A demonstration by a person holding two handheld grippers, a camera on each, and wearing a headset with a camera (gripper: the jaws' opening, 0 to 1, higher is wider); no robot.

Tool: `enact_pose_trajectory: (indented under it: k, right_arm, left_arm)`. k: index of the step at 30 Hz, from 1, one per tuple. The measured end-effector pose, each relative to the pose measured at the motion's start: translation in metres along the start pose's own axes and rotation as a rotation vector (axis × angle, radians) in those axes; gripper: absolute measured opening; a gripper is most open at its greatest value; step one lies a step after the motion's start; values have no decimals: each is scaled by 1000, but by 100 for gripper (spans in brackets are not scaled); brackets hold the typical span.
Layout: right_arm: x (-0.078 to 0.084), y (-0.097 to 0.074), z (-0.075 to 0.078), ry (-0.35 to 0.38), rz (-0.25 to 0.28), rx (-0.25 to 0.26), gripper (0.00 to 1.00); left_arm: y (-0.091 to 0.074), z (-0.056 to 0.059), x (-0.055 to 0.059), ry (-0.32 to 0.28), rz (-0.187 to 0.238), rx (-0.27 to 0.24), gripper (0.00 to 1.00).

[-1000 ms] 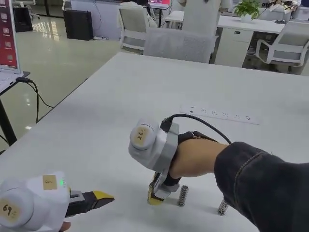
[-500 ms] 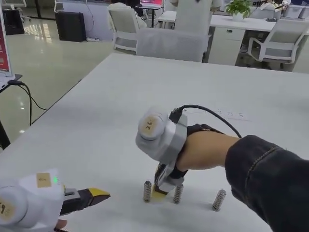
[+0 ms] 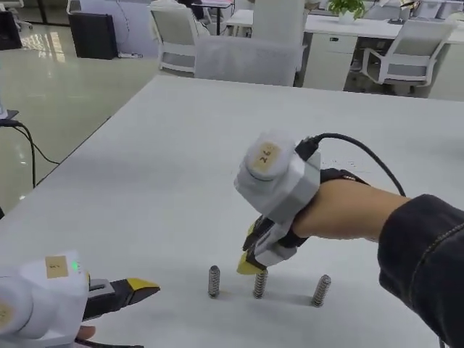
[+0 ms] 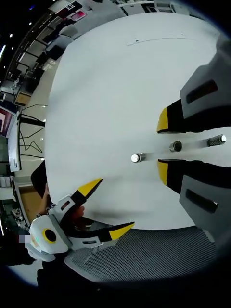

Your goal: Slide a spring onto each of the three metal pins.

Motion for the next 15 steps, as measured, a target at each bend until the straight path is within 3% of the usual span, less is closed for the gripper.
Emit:
enact_pose_trajectory:
  k: [15]
  right_arm:
    - [36,-29,2,110,64,72,19]
  left_arm:
    - [0,-1,0,-4,7,-2,59]
Point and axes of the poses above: the centre of the closed fingertips' face, and the gripper's own axes: y roughly forward along the fingers, z roughly to its right, x roughly out of its underside, the point moved 4 cm from there along -y, roughly backward along the fingers, and after that the axes turned 10 degrees about x, right-handed, at the moved point
